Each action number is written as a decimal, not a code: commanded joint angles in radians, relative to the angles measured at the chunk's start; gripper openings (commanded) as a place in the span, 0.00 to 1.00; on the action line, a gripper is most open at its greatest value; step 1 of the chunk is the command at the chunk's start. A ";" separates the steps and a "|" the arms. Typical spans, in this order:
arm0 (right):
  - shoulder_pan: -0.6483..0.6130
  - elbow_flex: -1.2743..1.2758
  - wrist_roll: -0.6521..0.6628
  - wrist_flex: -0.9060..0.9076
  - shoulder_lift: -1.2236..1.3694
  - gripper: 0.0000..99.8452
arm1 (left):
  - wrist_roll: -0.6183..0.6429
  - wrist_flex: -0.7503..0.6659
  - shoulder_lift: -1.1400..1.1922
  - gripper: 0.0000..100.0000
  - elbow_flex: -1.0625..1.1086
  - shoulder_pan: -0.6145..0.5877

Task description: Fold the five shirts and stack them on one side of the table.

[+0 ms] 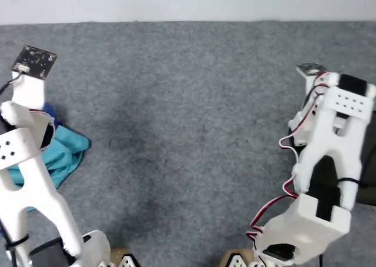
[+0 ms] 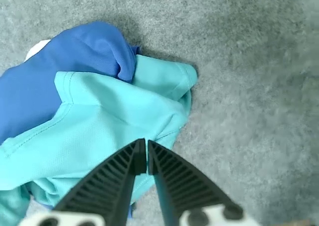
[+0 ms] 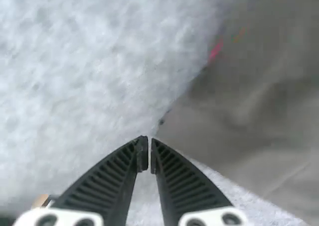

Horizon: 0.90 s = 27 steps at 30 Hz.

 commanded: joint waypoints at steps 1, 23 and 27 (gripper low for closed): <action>-0.033 -0.049 -0.046 0.065 -0.076 0.01 | -0.078 0.023 -0.012 0.07 0.028 -0.046; -0.064 0.186 -0.129 0.064 -0.515 0.01 | -0.109 -0.394 0.554 0.23 0.097 -0.023; -0.062 0.241 -0.127 0.064 -0.567 0.01 | -0.095 -0.470 0.623 0.21 0.097 -0.021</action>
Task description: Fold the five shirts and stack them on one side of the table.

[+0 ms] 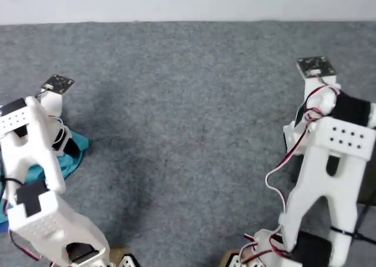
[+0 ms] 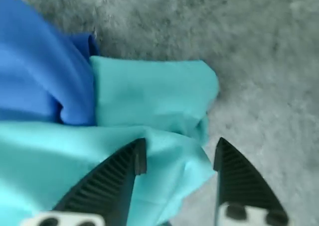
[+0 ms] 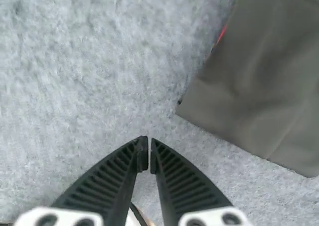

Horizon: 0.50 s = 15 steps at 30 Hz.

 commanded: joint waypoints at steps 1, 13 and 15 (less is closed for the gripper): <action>-0.002 0.012 -0.009 0.042 -0.079 0.01 | 0.017 -0.064 0.025 0.17 -0.010 0.011; -0.002 0.014 -0.009 0.042 -0.163 0.01 | 0.064 0.146 -0.267 0.01 -0.302 0.167; -0.002 0.014 -0.009 0.042 -0.171 0.01 | 0.109 0.152 -0.331 0.01 -0.355 0.207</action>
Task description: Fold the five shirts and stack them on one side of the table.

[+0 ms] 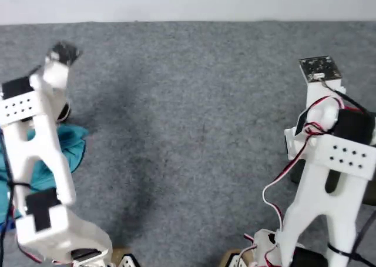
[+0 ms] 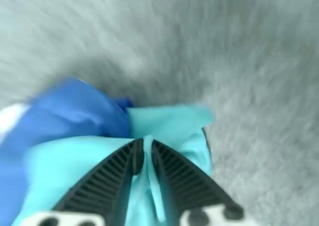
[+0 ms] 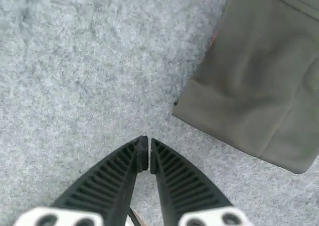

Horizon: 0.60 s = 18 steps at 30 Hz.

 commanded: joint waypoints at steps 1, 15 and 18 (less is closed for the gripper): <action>-0.002 -0.006 -0.009 0.042 -0.042 0.01 | 0.078 0.023 -0.166 0.01 -0.130 0.080; -0.002 -0.005 -0.009 0.044 -0.065 0.01 | 0.287 -0.078 -0.249 0.01 -0.294 0.537; -0.002 -0.003 -0.009 0.044 -0.077 0.01 | 0.287 -0.083 -0.215 0.01 -0.295 0.667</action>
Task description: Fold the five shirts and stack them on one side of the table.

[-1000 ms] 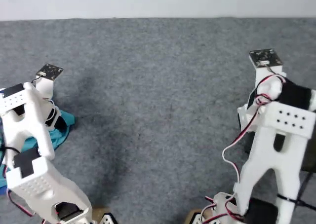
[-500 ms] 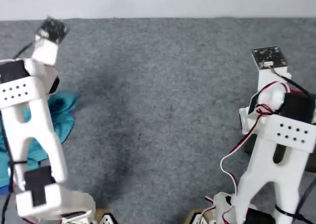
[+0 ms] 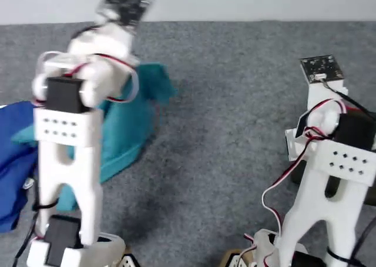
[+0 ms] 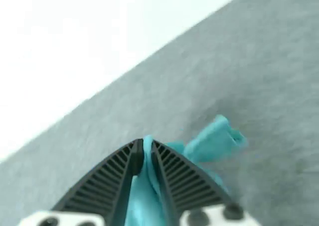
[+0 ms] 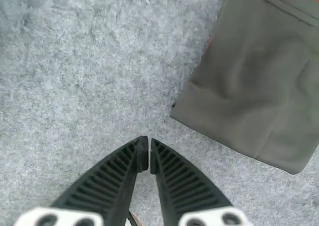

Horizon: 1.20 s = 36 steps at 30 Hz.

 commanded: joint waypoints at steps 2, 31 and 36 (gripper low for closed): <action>-0.002 -0.003 -0.009 0.042 -0.039 0.01 | 0.014 -0.032 0.029 0.01 -0.047 0.198; -0.010 0.178 -0.008 0.016 -0.030 0.01 | -0.078 0.112 0.287 0.20 -0.044 -0.256; -0.085 0.178 -0.008 -0.004 -0.005 0.01 | -0.176 0.204 0.381 0.21 -0.047 -0.324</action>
